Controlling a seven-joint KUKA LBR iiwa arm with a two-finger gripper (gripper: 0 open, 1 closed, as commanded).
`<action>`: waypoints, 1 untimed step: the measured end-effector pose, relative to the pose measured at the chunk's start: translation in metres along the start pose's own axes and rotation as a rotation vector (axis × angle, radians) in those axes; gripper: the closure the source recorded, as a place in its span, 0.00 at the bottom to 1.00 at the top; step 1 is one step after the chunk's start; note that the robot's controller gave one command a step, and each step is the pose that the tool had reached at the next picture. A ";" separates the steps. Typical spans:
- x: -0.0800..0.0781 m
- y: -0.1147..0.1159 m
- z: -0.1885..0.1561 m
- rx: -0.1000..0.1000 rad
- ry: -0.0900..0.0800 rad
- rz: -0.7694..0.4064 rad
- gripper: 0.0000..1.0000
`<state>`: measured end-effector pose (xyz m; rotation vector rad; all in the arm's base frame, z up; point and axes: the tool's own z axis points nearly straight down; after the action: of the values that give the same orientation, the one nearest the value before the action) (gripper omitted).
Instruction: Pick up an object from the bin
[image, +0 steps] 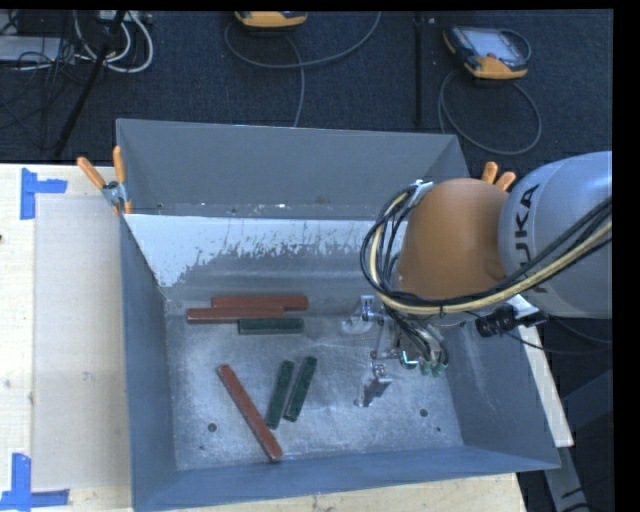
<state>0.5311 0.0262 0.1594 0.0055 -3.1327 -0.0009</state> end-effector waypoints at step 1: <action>-0.002 0.000 -0.004 0.000 -0.007 0.001 0.00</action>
Offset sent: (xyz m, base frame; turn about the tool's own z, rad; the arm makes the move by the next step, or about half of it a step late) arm 0.0423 0.0248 -0.0851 -0.2848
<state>0.5329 0.0262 0.1630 0.0046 -3.1396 -0.0012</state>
